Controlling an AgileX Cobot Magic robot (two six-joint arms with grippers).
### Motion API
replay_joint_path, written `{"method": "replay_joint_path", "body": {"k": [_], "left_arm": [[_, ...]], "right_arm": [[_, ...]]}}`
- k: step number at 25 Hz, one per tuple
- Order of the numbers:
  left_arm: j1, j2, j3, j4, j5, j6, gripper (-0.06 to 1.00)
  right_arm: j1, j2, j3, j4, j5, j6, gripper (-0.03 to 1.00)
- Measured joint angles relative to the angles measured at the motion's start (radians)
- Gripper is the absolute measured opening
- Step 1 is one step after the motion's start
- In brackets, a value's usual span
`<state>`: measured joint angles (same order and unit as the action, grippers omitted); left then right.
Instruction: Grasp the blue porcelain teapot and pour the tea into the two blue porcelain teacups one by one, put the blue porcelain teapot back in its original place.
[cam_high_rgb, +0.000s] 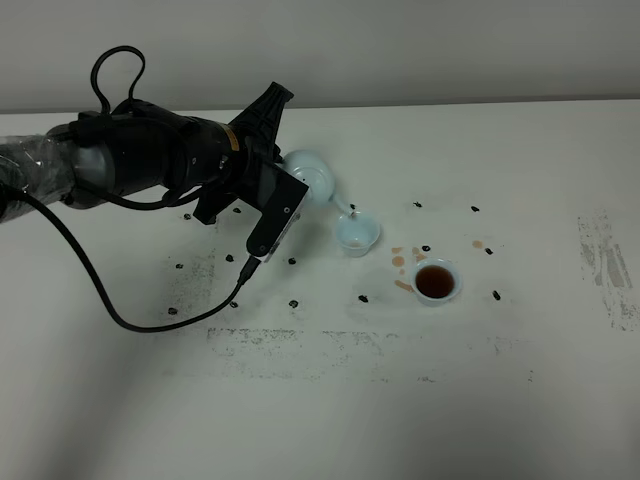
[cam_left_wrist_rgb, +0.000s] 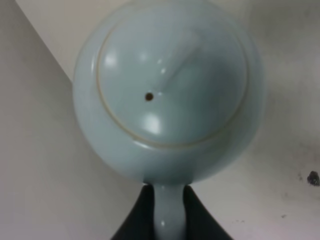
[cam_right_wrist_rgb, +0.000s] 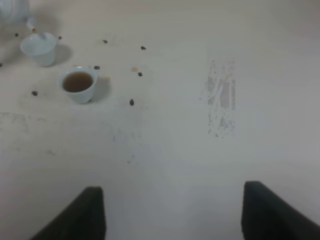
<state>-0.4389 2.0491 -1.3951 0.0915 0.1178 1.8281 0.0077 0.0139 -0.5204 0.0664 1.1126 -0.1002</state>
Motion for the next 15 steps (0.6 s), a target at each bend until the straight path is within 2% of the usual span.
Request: {"method": "replay_joint_path", "body": {"k": [5,15], "left_arm": [[0.000,0.000,0.000,0.004,-0.018,0.000,0.04],[0.000,0.000,0.000,0.065,-0.022,0.002,0.04]], "right_arm": [[0.000,0.000,0.000,0.000,0.000,0.000,0.56],[0.000,0.000,0.000,0.000,0.000,0.000,0.56]]}}
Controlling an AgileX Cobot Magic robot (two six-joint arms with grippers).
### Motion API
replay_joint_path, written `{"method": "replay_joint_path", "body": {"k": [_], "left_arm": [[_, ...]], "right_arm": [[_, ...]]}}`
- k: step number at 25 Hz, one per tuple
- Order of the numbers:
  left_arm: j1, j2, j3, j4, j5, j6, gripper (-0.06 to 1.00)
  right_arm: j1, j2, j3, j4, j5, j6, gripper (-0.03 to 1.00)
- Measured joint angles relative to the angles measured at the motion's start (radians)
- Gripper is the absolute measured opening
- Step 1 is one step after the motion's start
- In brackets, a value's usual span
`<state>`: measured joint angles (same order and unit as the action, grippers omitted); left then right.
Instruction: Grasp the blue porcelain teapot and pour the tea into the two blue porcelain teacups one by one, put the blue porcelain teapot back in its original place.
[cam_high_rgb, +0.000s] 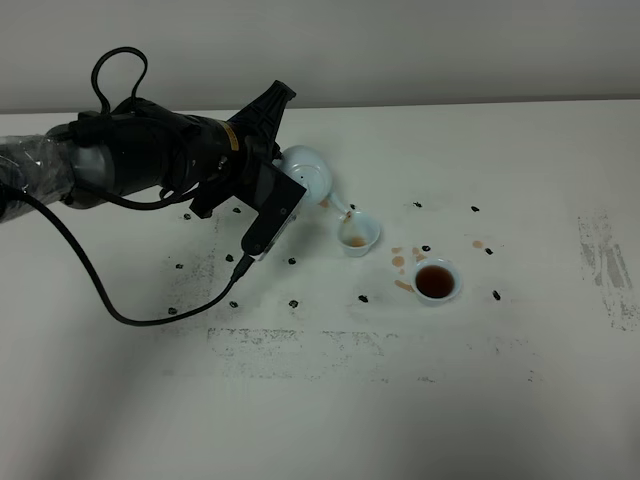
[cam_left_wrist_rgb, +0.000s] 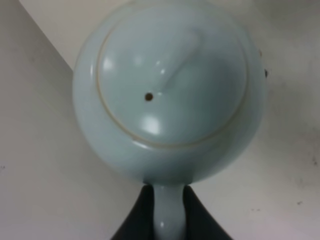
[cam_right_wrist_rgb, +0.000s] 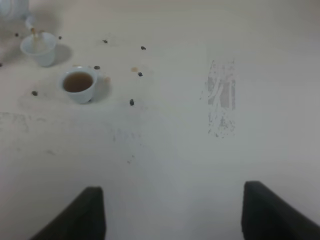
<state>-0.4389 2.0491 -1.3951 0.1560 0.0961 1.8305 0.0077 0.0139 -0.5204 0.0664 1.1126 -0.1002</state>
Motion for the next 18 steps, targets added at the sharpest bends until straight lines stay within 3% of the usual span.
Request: {"method": "replay_joint_path", "body": {"k": [18], "left_arm": [[-0.012,0.000,0.000,0.006,-0.011,0.002,0.04]], "right_arm": [[0.000,0.000,0.000,0.000,0.000,0.000,0.56]]}}
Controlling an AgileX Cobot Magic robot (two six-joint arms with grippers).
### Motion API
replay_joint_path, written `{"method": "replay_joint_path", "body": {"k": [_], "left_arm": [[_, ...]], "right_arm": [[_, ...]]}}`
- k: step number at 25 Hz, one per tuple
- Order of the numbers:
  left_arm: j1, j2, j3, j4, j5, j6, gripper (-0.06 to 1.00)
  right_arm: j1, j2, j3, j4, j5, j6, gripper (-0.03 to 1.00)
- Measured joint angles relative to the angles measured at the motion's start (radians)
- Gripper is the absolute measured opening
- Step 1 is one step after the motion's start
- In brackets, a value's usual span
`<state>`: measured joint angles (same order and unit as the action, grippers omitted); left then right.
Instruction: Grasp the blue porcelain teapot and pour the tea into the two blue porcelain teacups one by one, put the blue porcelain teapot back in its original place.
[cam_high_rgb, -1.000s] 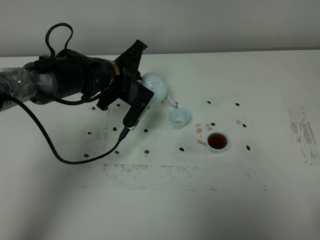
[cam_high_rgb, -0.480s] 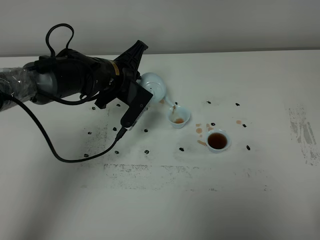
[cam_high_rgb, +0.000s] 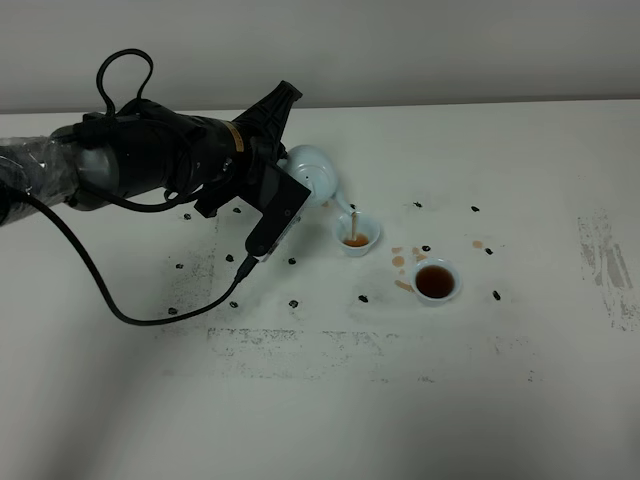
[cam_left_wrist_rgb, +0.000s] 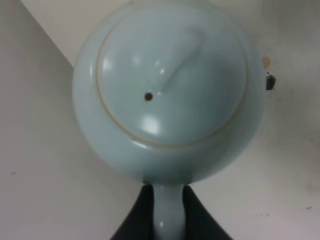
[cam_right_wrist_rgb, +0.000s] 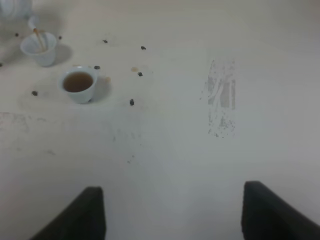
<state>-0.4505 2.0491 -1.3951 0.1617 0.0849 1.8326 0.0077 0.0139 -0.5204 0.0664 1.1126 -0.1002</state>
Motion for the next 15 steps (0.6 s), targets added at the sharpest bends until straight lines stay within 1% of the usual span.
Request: {"method": "replay_joint_path", "body": {"k": [4,7,15], "left_arm": [[0.000,0.000,0.000,0.005,-0.001,0.000,0.04],[0.000,0.000,0.000,0.024,-0.003,0.000,0.04],[0.000,0.000,0.000,0.026,-0.003,0.000,0.04]], "right_arm": [[0.000,0.000,0.000,0.000,0.000,0.000,0.56],[0.000,0.000,0.000,0.000,0.000,0.000,0.56],[0.000,0.000,0.000,0.000,0.000,0.000,0.56]]}}
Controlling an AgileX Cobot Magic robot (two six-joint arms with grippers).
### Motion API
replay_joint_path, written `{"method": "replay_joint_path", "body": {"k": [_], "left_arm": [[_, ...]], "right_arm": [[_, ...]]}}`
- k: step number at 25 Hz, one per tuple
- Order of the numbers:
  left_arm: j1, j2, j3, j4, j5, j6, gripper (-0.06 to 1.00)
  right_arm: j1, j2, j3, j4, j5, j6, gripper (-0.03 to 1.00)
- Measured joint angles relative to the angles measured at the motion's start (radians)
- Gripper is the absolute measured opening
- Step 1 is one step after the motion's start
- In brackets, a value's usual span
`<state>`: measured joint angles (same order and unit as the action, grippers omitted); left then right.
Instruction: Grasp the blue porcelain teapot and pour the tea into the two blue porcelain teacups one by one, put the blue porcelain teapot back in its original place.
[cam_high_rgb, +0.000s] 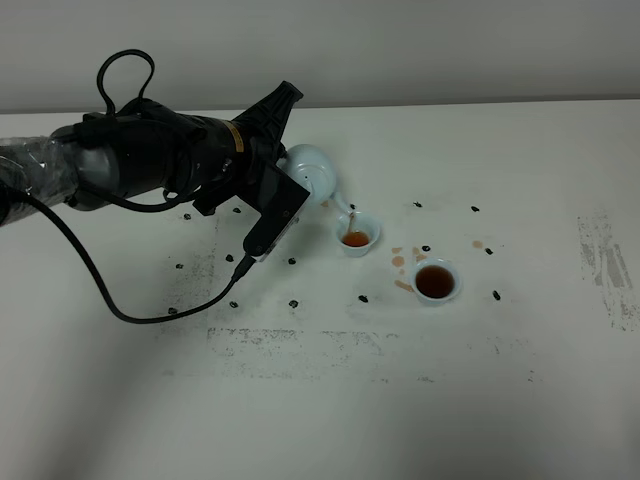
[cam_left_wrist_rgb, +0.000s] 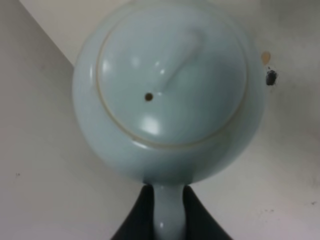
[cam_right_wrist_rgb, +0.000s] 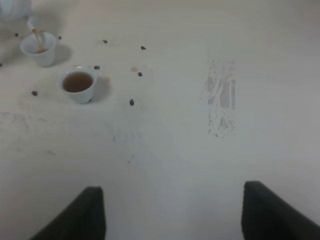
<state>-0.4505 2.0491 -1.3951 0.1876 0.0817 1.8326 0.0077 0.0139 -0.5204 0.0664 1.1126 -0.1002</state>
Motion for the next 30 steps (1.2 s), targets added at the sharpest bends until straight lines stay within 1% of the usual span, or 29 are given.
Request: {"method": "replay_joint_path", "body": {"k": [18,25,30], "left_arm": [[0.000,0.000,0.000,0.003,-0.001,0.000,0.04],[-0.001,0.000,0.000,0.002,-0.001,0.044,0.04],[-0.001,0.000,0.000,0.002,-0.007,0.048,0.04]], "right_arm": [[0.000,0.000,0.000,0.000,0.000,0.000,0.56],[0.000,0.000,0.000,0.000,0.000,0.000,0.56],[0.000,0.000,0.000,0.000,0.000,0.000,0.56]]}}
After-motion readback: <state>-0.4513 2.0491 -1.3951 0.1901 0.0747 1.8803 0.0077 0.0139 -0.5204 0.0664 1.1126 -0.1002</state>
